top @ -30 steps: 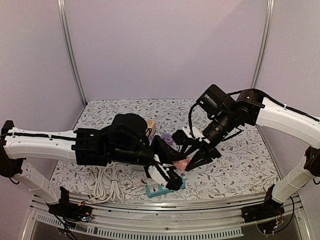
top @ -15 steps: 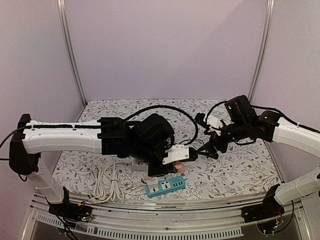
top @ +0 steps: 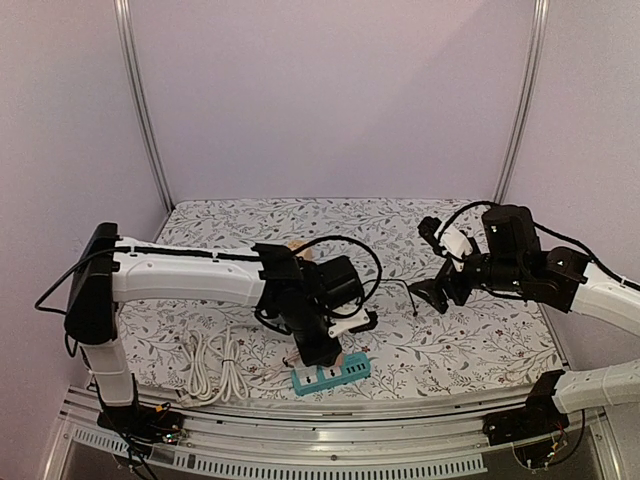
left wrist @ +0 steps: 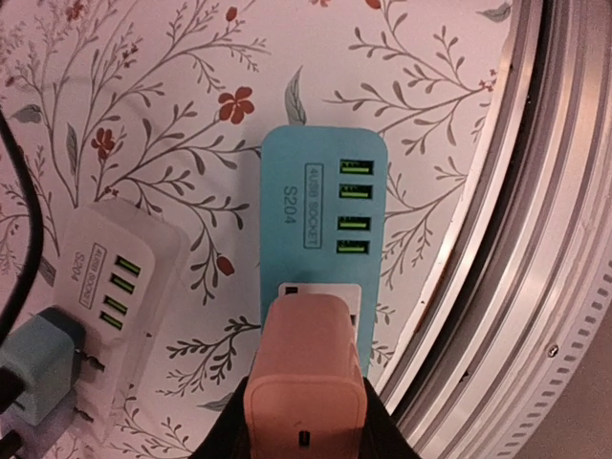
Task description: Insert the plug
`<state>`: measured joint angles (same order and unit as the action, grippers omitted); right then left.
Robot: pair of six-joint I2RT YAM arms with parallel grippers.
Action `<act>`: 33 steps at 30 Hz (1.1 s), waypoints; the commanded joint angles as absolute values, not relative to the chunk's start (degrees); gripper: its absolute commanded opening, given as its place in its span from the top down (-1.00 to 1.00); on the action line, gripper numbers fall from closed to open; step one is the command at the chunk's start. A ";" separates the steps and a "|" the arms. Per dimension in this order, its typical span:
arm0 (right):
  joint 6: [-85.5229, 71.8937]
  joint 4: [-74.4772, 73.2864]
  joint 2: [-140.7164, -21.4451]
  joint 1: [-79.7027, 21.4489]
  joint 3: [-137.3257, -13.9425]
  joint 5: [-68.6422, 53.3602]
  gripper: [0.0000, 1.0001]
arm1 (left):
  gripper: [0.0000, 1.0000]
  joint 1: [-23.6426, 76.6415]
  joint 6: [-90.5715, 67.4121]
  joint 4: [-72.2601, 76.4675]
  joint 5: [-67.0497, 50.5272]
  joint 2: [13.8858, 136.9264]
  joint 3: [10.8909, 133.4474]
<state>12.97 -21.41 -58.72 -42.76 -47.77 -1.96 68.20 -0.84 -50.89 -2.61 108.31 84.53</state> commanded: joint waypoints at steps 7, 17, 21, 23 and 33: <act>14.22 -19.68 -58.02 -42.99 -47.55 -0.32 -0.97 | 1.00 66.97 -4.07 -51.38 -2.81 111.40 83.42; 14.67 -19.22 -57.69 -42.93 -47.25 -0.31 -0.98 | 1.00 69.32 -3.56 -52.55 -3.13 112.21 83.77; 15.02 -19.10 -57.74 -43.04 -47.37 -0.27 -0.98 | 1.00 69.29 -3.27 -52.69 -3.64 112.02 83.13; 15.03 -19.10 -57.41 -42.96 -47.37 -0.29 -0.97 | 1.00 69.11 -3.42 -52.52 -3.03 112.71 83.27; 15.29 -18.73 -56.54 -43.00 -46.83 -0.35 -0.97 | 1.00 68.88 -2.83 -53.42 5.94 110.56 80.96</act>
<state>14.70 -19.68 -56.80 -42.76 -47.55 -0.71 68.99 -3.16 -50.02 2.04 110.28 84.27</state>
